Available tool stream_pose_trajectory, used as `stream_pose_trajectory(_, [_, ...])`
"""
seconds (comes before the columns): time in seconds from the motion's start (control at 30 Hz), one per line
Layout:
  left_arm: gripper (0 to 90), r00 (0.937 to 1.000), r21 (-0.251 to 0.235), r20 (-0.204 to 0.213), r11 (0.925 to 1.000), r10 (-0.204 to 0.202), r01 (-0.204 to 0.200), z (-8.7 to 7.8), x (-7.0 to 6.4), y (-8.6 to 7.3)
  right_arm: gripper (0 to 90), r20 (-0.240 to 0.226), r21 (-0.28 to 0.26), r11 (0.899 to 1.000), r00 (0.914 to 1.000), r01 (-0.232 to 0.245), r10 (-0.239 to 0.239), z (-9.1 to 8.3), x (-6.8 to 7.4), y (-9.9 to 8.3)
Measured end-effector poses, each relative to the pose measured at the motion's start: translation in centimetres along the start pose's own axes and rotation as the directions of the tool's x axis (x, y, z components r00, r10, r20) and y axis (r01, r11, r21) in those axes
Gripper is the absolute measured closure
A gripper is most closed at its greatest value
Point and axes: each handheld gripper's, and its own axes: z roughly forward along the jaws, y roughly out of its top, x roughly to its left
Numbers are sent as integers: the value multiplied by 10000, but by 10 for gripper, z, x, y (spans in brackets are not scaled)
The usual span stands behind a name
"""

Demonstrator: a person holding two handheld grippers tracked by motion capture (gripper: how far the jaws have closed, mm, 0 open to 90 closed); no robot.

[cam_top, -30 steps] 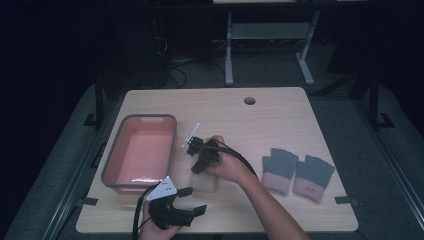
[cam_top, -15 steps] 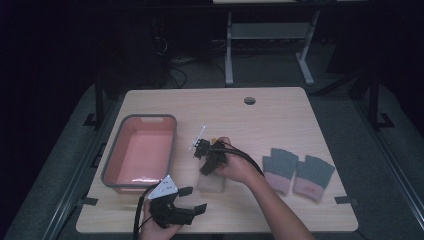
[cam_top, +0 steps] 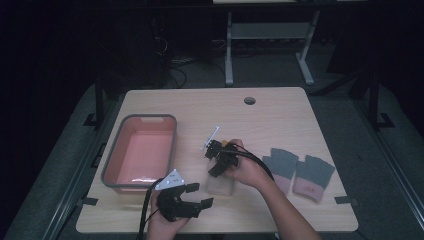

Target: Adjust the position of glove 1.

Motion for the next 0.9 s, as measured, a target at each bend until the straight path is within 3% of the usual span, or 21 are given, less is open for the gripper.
stream_pose_trajectory(0.17, [233, 9989, 110, -90, 9988, -471, 472, 9, 5, 14, 399, -275, -745, 9949, 9974, -678, 659, -14, -5, -7])
stream_pose_trajectory(0.3, [233, 9979, 319, -244, 9977, -594, 602, 17, 9, 23, 394, -570, -1266, 9795, 9870, -1567, 1505, -27, -13, -17])
stream_pose_trajectory(0.43, [232, 9949, 566, -315, 9937, -953, 970, 24, 16, 32, 384, -776, -1431, 9520, 9620, -2707, 2619, -36, -23, -28])
stream_pose_trajectory(0.6, [233, 9905, 877, -398, 9870, -1317, 1348, 35, 21, 37, 378, -927, -1680, 9204, 9352, -3530, 3418, -40, -31, -43])
stream_pose_trajectory(0.73, [233, 9895, 1262, -506, 9820, -1352, 1406, 45, 22, 38, 374, -1295, -1895, 8878, 9070, -4193, 4007, -43, -36, -56])
stream_pose_trajectory(0.77, [233, 9883, 1275, -601, 9809, -1402, 1469, 46, 23, 37, 375, -1441, -1919, 8766, 8962, -4413, 4196, -43, -37, -59])
stream_pose_trajectory(0.9, [236, 9801, 1453, -730, 9702, -1848, 1938, 51, 30, 36, 375, -1849, -1905, 8531, 8712, -4858, 4548, -39, -39, -69])
